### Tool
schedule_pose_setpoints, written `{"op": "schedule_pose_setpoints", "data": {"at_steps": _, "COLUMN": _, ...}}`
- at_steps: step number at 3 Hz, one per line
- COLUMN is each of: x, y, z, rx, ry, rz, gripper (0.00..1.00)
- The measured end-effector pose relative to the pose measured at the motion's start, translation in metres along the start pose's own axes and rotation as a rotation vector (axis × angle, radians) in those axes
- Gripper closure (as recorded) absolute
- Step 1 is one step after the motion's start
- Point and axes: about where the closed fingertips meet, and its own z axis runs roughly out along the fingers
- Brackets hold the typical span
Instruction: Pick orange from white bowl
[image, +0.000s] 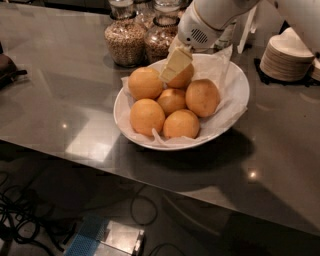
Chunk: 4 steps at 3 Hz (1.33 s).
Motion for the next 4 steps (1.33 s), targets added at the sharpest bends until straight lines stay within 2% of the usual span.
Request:
{"op": "schedule_pose_setpoints", "data": {"at_steps": 2, "x": 0.018, "y": -0.001, "z": 0.010, "rx": -0.007, "ry": 0.026, "rz": 0.049, "gripper": 0.36}}
{"op": "schedule_pose_setpoints", "data": {"at_steps": 3, "x": 0.036, "y": -0.004, "z": 0.017, "rx": -0.003, "ry": 0.055, "rz": 0.087, "gripper": 0.26}}
{"op": "schedule_pose_setpoints", "data": {"at_steps": 4, "x": 0.043, "y": -0.006, "z": 0.020, "rx": -0.002, "ry": 0.073, "rz": 0.106, "gripper": 0.27}}
